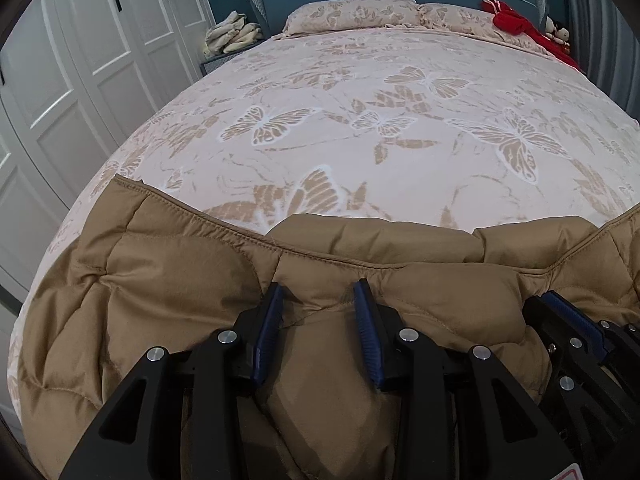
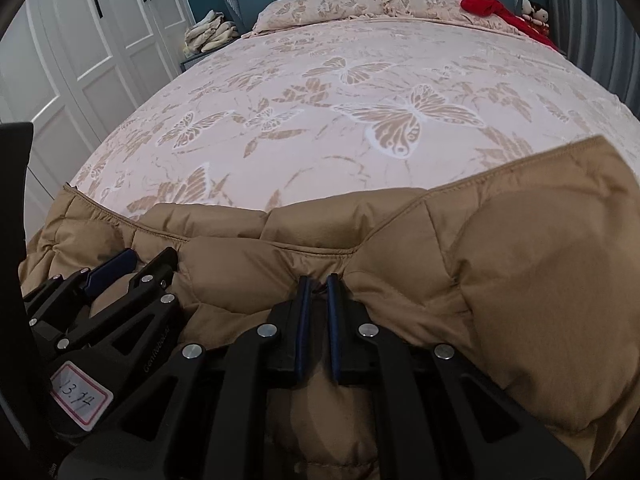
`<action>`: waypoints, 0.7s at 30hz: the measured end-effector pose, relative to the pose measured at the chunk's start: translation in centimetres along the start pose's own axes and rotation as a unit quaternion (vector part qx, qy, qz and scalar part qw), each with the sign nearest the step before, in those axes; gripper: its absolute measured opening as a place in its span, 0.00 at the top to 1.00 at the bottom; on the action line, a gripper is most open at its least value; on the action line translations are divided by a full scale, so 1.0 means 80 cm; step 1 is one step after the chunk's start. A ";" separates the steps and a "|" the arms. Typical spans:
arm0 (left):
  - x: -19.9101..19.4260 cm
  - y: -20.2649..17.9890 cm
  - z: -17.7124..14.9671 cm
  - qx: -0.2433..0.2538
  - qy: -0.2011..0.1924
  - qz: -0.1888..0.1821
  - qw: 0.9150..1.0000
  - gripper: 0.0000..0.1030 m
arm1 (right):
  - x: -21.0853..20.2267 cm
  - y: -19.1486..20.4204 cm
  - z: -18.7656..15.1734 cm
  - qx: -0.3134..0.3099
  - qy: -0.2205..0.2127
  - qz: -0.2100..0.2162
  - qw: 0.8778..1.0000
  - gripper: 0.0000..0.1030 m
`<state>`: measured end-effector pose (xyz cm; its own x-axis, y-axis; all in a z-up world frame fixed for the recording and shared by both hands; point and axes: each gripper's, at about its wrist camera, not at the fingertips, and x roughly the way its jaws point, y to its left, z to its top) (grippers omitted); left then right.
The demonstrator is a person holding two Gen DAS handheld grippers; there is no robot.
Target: Fold large clothes
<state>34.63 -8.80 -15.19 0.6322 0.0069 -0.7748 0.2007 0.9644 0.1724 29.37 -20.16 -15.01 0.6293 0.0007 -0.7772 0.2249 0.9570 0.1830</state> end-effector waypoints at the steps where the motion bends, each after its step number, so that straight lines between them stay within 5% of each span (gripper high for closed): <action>1: 0.001 0.000 -0.001 -0.001 -0.001 0.000 1.000 0.67 | 0.001 0.000 -0.001 0.001 -0.001 0.001 1.000 0.95; 21: 0.010 0.002 -0.009 -0.018 -0.029 0.005 0.999 0.65 | 0.011 -0.004 -0.008 0.003 -0.029 0.002 1.000 0.96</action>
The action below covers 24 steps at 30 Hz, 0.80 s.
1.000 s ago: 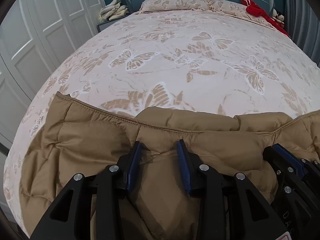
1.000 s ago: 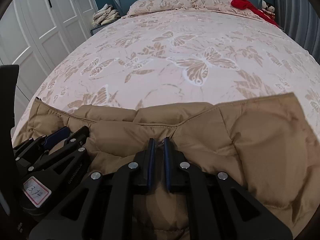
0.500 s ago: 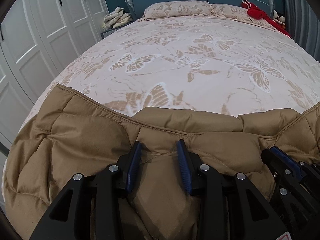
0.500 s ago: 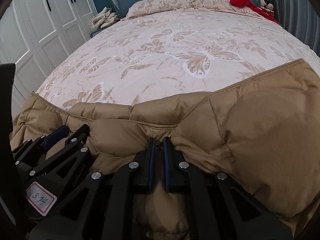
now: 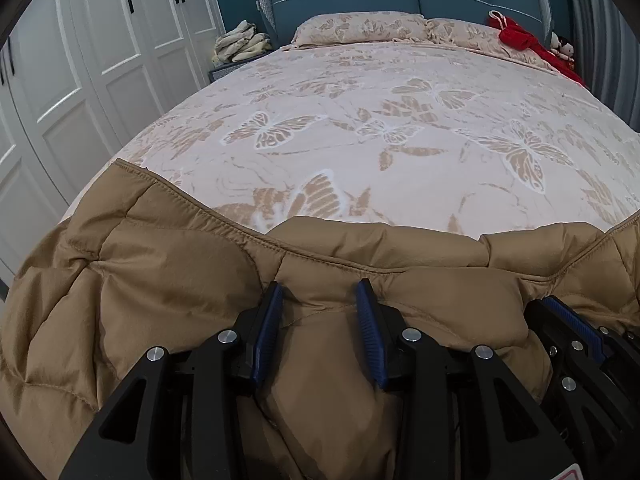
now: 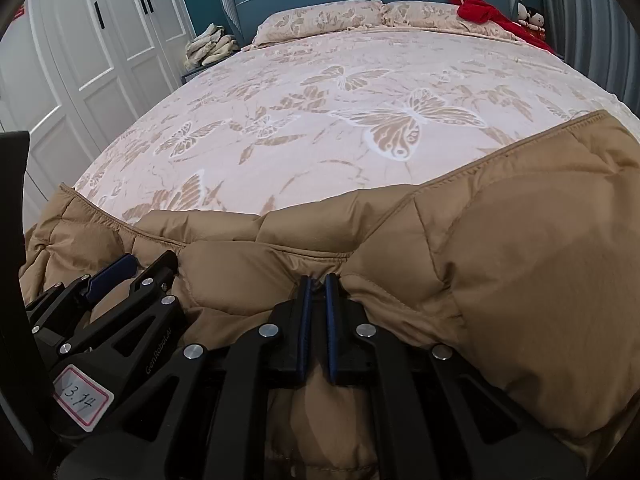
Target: Fold large clothes
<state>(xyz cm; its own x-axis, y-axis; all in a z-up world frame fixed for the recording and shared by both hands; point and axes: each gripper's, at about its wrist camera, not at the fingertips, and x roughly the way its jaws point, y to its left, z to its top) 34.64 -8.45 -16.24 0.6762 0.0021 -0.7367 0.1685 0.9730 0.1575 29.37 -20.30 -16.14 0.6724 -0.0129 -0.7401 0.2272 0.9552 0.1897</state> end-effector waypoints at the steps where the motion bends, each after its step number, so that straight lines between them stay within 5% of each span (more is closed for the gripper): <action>1: 0.000 0.000 0.000 -0.001 -0.001 0.000 1.000 0.65 | 0.000 0.000 0.000 0.000 -0.001 0.000 1.000 0.96; 17: 0.000 0.003 0.001 -0.004 -0.003 -0.002 1.000 0.63 | 0.000 -0.002 0.002 0.001 -0.008 0.002 1.000 0.96; 22: -0.050 0.059 0.011 -0.048 0.046 -0.088 0.994 0.54 | -0.023 -0.006 0.024 0.019 0.050 0.012 0.998 0.92; 24: -0.091 0.101 -0.001 -0.080 0.042 -0.107 0.990 0.42 | -0.074 -0.007 0.019 0.036 0.035 0.028 0.998 0.86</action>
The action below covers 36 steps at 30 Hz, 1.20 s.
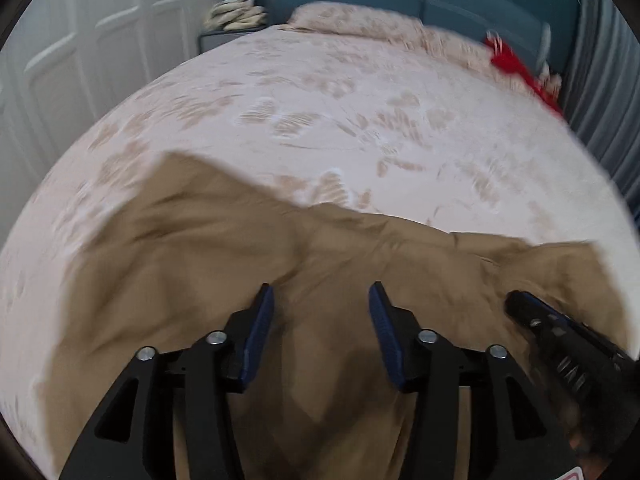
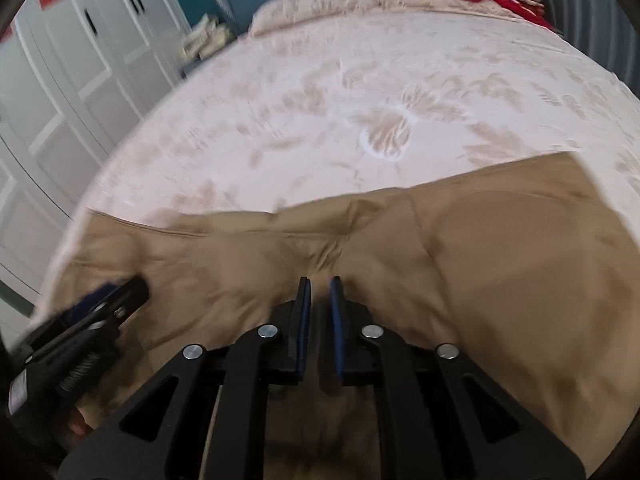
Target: Fold large clothes
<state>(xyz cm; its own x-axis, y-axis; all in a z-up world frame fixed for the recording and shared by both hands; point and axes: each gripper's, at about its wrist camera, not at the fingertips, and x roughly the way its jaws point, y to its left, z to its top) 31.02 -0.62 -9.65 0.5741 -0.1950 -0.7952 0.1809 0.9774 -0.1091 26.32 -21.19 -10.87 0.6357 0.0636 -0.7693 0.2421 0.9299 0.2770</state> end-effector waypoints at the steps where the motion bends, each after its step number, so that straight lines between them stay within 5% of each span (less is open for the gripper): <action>1: -0.025 0.020 -0.007 -0.013 -0.006 0.000 1.000 0.37 | -0.019 0.002 -0.007 -0.001 -0.004 0.005 1.000 0.86; 4: -0.086 0.085 -0.043 -0.048 -0.009 0.031 0.998 0.30 | -0.087 0.013 -0.053 -0.019 -0.010 0.007 1.000 0.85; 7: -0.106 0.145 -0.084 -0.101 0.037 0.055 0.993 0.30 | -0.121 0.022 -0.095 -0.019 0.000 0.018 1.000 0.85; 12: -0.107 0.203 -0.130 -0.209 0.064 -0.003 0.976 0.29 | -0.126 0.049 -0.140 -0.029 0.014 0.017 0.999 0.85; 27: -0.084 0.224 -0.164 -0.318 0.079 -0.081 0.941 0.26 | -0.067 0.051 -0.172 -0.024 0.050 -0.007 0.998 0.86; 36: -0.051 0.198 -0.131 -0.300 0.081 -0.109 0.944 0.22 | -0.060 0.047 -0.173 -0.018 0.055 -0.006 0.998 0.86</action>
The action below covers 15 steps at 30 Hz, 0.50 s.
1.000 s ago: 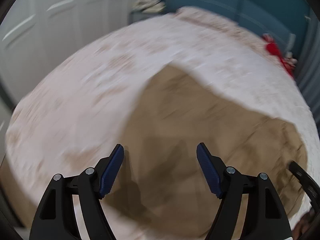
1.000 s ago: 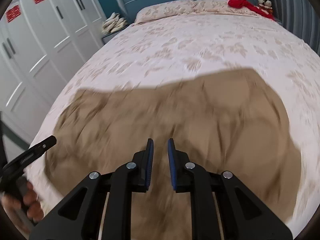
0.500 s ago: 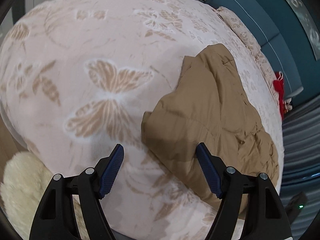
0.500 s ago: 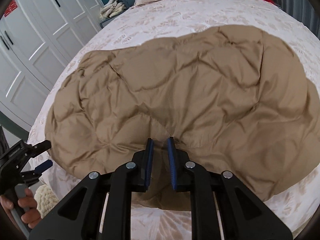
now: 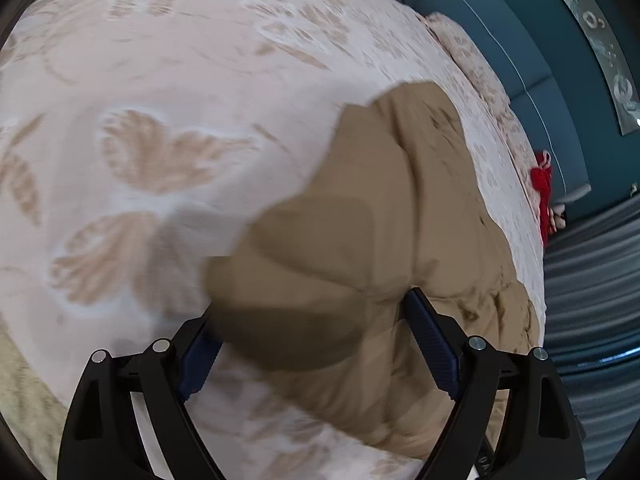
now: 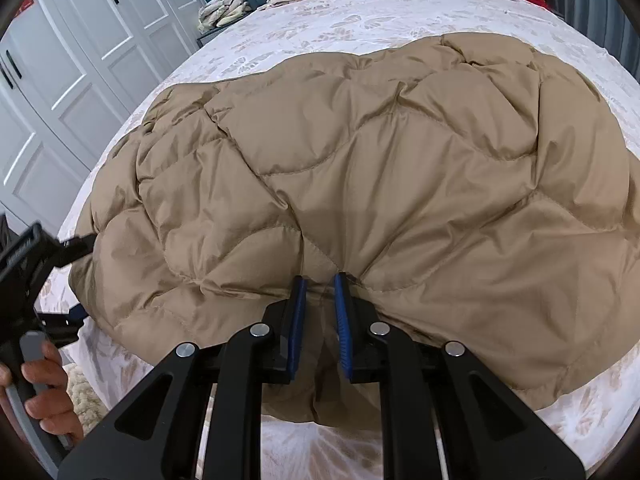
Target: Fold large clothes
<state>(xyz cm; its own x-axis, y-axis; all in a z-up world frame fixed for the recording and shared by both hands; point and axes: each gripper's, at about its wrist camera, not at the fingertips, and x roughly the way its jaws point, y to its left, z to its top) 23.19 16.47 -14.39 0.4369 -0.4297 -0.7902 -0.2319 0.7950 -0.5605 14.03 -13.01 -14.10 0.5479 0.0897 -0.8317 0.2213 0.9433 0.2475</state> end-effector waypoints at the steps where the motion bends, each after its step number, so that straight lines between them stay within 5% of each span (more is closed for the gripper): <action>1: 0.001 -0.004 0.000 0.000 0.002 -0.002 1.000 0.25 | 0.000 0.001 0.000 -0.001 0.000 -0.002 1.000 0.86; 6: -0.023 -0.029 -0.003 0.040 -0.005 -0.005 0.999 0.79 | -0.001 0.003 0.005 -0.003 0.009 -0.002 1.000 0.86; 15: -0.108 -0.068 -0.017 0.113 -0.042 -0.009 0.993 0.88 | -0.056 0.004 -0.015 0.010 0.021 0.036 0.999 0.85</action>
<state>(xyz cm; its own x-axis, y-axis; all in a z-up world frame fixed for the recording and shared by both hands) 19.54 15.28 -4.84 0.5116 -0.4153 -0.7522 -0.0271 0.8672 -0.4972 10.70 -12.74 -10.92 0.5291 0.1714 -0.8311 0.1990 0.9270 0.3179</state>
